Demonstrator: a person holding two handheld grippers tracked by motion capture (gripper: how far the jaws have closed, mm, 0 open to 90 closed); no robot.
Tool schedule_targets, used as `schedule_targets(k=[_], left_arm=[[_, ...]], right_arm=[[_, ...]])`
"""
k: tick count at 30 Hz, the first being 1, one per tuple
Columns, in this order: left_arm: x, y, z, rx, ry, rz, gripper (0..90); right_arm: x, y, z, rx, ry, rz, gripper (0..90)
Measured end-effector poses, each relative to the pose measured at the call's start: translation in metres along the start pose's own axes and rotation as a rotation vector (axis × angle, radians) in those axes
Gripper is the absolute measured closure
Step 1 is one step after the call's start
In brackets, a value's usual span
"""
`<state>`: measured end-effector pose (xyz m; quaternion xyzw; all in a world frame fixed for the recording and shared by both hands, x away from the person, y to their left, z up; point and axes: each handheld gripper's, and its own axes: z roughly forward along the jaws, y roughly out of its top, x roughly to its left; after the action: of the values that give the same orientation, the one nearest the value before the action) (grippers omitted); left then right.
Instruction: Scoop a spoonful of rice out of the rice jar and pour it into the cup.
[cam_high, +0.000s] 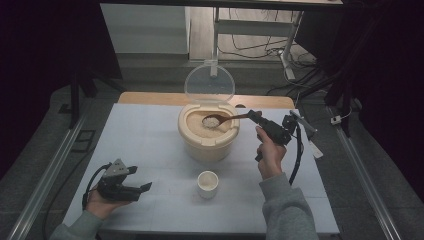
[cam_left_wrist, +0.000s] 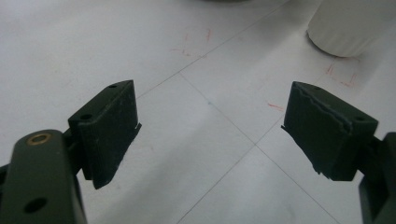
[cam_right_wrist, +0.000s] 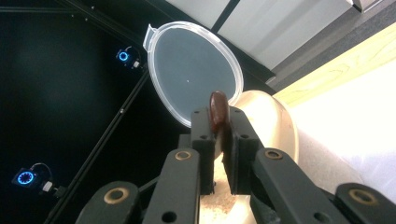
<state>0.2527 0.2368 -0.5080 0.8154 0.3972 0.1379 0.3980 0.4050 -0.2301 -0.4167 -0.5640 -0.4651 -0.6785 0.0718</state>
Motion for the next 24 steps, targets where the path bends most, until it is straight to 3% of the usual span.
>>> schedule_targets(k=[24], left_arm=[[0.000,0.000,0.000,0.002,0.001,-0.002,17.7]], right_arm=[[0.010,0.002,-0.018,0.027,0.043,-0.003,82.8]])
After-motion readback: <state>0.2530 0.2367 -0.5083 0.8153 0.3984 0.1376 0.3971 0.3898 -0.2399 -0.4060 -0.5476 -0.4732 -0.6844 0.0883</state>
